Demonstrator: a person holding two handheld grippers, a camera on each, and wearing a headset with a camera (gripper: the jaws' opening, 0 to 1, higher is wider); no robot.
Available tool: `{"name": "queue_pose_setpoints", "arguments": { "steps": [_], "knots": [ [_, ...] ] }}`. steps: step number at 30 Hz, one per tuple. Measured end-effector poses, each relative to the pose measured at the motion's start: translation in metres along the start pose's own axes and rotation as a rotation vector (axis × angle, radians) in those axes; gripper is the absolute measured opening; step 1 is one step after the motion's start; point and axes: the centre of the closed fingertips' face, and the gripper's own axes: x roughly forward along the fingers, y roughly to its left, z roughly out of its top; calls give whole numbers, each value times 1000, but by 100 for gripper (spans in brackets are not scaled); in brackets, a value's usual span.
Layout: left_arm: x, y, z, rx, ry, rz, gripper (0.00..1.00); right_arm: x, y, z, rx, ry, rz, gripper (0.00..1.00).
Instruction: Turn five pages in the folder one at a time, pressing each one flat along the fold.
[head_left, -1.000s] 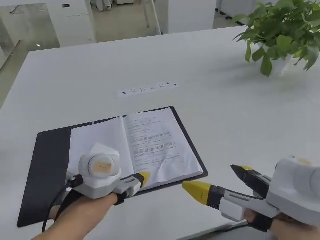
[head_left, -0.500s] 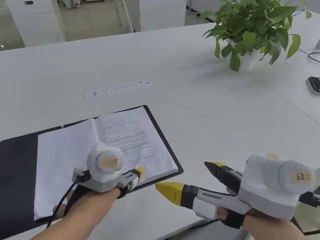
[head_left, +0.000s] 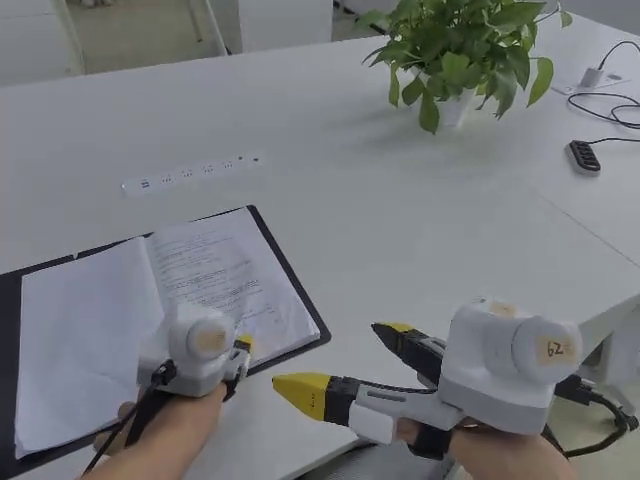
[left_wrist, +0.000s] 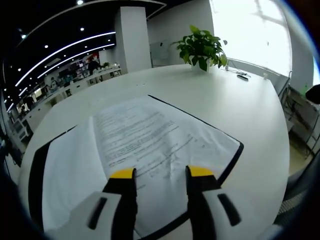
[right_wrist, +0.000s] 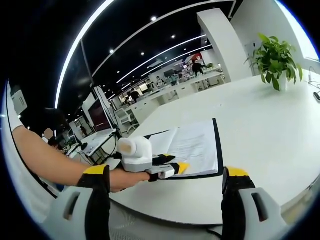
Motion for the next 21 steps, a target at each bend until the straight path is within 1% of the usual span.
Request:
{"name": "queue_pose_setpoints", "arguments": {
  "steps": [4,5,6,7,8,11,12,13,14,15,17,18,19,20,21],
  "knots": [
    [-1,-4,0,22,-31,-7,27,1,-2,-2,3,10,2,93],
    [-2,-8,1,42,-37,-14,22,1,-3,-2,4,12,3,93],
    [-2,-12,0,47,-36,-22,18,1,-4,-2,5,13,4,93],
    [-2,-15,0,65,-45,-17,15,2,-4,-3,7,15,5,93],
    [-2,-16,-1,61,-45,-18,13,2,-5,-3,7,18,5,92],
    [-1,-13,0,42,-51,-7,11,3,-6,-3,8,24,10,92],
    [-1,-12,0,38,-51,-4,7,4,-7,-3,8,25,11,92],
    [-1,-8,1,13,-48,-12,4,5,-9,-4,10,31,12,92],
    [-1,-5,0,-1,-43,3,4,5,-10,-5,10,35,13,92],
    [-2,-5,1,6,-43,0,4,6,-11,-5,9,36,14,92],
    [-2,-6,0,-100,-42,-13,3,9,-14,-6,14,48,17,91],
    [-1,-7,0,-131,-35,-29,1,11,-16,-6,15,51,20,91],
    [-1,-7,0,-134,-32,-34,0,13,-18,-5,17,55,22,90],
    [-2,-5,1,-144,-24,-26,0,15,-20,-5,17,59,25,90],
    [-3,-5,1,-174,-24,-35,0,18,-21,-4,18,61,28,89]
  ]
}}
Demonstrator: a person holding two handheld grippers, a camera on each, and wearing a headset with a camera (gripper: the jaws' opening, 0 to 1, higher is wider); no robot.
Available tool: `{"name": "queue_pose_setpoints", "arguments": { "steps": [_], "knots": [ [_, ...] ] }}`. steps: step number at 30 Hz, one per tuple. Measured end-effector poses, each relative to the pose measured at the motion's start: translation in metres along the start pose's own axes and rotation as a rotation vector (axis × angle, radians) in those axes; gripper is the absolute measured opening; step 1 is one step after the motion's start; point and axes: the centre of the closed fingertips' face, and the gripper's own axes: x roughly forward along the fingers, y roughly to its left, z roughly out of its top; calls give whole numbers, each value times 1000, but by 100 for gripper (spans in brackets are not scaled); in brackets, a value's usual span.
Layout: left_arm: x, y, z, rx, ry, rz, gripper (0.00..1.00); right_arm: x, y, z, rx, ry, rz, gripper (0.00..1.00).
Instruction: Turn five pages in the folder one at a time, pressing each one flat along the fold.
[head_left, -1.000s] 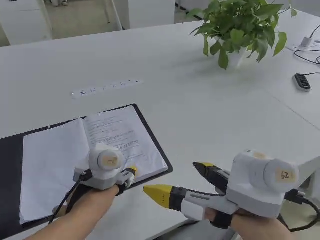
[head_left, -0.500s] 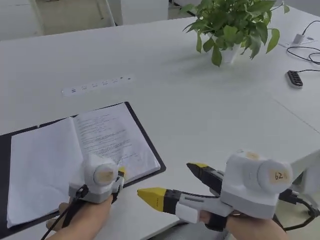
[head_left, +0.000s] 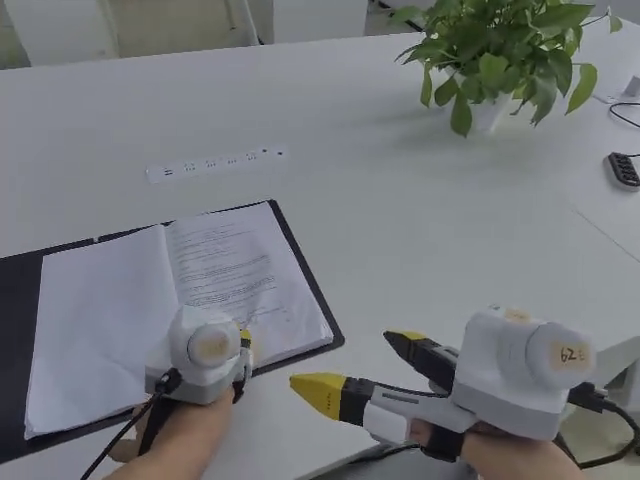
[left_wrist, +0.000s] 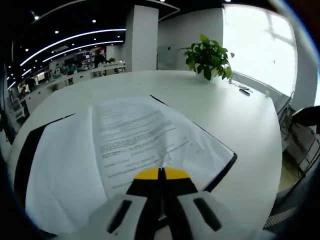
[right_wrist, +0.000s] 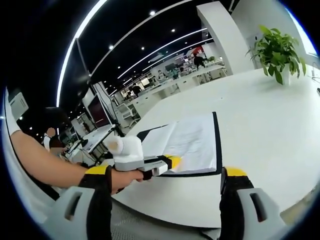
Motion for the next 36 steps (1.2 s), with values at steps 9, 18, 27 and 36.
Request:
{"name": "queue_pose_setpoints", "arguments": {
  "steps": [9,18,27,36],
  "knots": [
    [0,1,-1,-127,1,-24,0,53,-31,-11,71,91,32,72],
    [2,0,-2,-129,-1,-22,0,93,-52,-31,129,191,34,64],
    [2,0,-2,-131,-7,-19,0,99,-60,-43,179,204,22,63],
    [3,0,-2,-138,-11,-19,0,98,-77,-38,314,140,-18,49]
  ]
}}
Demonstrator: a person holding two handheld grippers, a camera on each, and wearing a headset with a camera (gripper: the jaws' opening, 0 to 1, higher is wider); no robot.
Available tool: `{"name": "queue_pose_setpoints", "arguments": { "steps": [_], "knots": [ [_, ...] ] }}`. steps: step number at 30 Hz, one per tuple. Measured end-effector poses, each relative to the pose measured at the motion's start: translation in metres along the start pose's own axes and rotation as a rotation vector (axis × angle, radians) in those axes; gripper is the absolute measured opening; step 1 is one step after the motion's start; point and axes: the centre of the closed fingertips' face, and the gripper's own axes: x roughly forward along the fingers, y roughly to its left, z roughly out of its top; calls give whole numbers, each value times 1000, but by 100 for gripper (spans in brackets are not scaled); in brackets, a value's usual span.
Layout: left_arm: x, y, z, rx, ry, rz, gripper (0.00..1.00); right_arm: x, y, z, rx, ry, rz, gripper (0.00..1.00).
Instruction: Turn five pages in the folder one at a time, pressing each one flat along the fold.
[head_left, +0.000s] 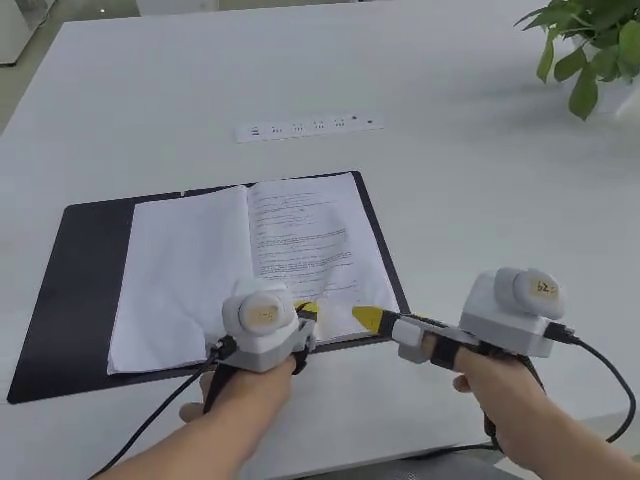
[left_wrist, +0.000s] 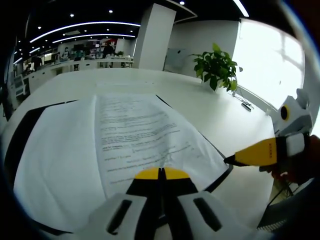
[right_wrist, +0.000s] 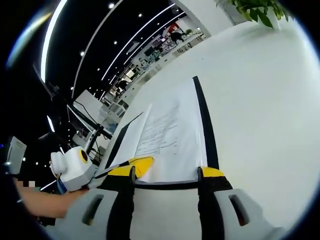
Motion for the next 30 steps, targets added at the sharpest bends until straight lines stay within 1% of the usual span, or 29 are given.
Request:
{"name": "queue_pose_setpoints", "arguments": {
  "steps": [2,4,6,7,8,12,14,16,17,18,21,23,24,25,26,28,29,30],
  "knots": [
    [0,0,0,-1,-1,0,0,1,1,0,8,-2,2,49],
    [0,0,0,-1,-2,1,0,2,1,2,22,-9,15,50],
    [0,0,0,-3,-3,2,0,3,1,5,62,-17,35,50],
    [0,0,0,-3,-4,2,0,3,0,6,105,-24,41,48],
    [0,0,0,-2,-4,2,0,2,-4,7,132,-25,33,47],
    [0,1,0,-5,-6,2,0,1,-9,6,141,-29,31,39],
    [0,1,0,-5,-6,3,0,1,-10,6,161,-29,35,36],
    [0,1,0,-6,-7,2,0,2,-8,2,179,-3,46,29],
    [0,1,0,-4,-7,2,0,3,-9,0,176,3,44,27],
    [0,1,0,-4,-6,2,0,3,-11,0,166,4,36,23],
    [0,1,0,-5,-5,1,0,3,-15,-3,172,13,21,13],
    [-1,1,0,-3,-5,1,0,3,-21,-7,186,21,5,5],
    [-1,1,0,-5,-5,2,0,4,-22,-8,197,24,3,4],
    [-1,1,0,-5,-5,1,0,4,-21,-8,231,18,12,3],
    [-1,1,0,-5,-5,1,0,5,-20,-7,286,11,25,2],
    [-1,1,0,-2,-4,-1,0,4,-21,-8,353,1,31,2],
    [-1,1,0,-2,-4,-1,0,4,-21,-9,363,1,34,2],
    [-1,1,0,-1,-4,-1,0,4,-23,-10,343,2,28,2]
  ]
}}
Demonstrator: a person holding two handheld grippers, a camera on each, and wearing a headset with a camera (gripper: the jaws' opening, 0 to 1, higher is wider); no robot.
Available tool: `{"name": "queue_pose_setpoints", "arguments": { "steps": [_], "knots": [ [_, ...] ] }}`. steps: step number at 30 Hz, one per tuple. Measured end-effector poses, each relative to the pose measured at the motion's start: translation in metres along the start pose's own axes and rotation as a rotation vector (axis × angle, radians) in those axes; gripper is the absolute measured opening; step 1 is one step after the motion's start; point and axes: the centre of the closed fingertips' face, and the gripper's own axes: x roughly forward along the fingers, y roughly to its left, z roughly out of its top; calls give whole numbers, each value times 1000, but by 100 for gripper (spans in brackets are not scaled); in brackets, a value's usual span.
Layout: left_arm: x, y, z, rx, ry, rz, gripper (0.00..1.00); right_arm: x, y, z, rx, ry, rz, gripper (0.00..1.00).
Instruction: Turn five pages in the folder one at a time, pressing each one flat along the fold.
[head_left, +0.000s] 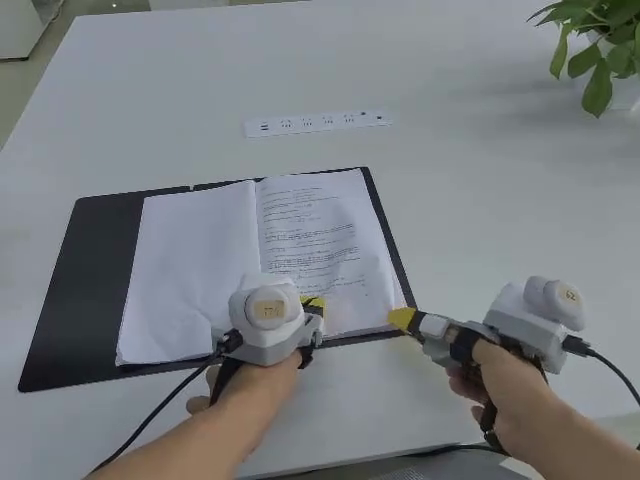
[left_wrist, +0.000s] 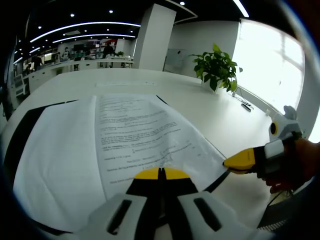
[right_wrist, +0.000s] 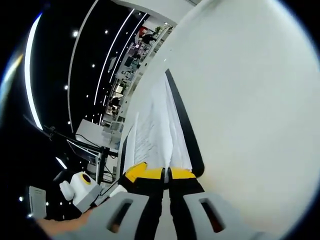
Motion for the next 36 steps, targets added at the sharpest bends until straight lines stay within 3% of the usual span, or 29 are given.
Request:
{"name": "queue_pose_setpoints", "arguments": {
  "steps": [4,7,12,15,19,23,29,36],
  "knots": [
    [0,0,0,-5,1,-1,0,0,5,1,-1,-1,14,0],
    [0,0,0,-4,6,-5,0,-2,11,2,-51,-4,19,0],
    [-1,-2,1,1,3,-18,0,-6,17,4,-71,-12,22,0],
    [-4,-1,4,6,14,-19,0,-9,28,8,-99,-23,45,0],
    [-14,2,16,13,-24,-20,16,-12,51,14,-140,-44,97,0],
    [-28,10,23,95,-34,-12,17,-15,71,16,-180,-54,132,0],
    [-57,29,39,109,-85,-5,21,-17,113,14,-231,-73,216,0],
    [-91,56,52,108,-135,37,24,-8,159,-5,-315,-47,301,0]
  ]
}}
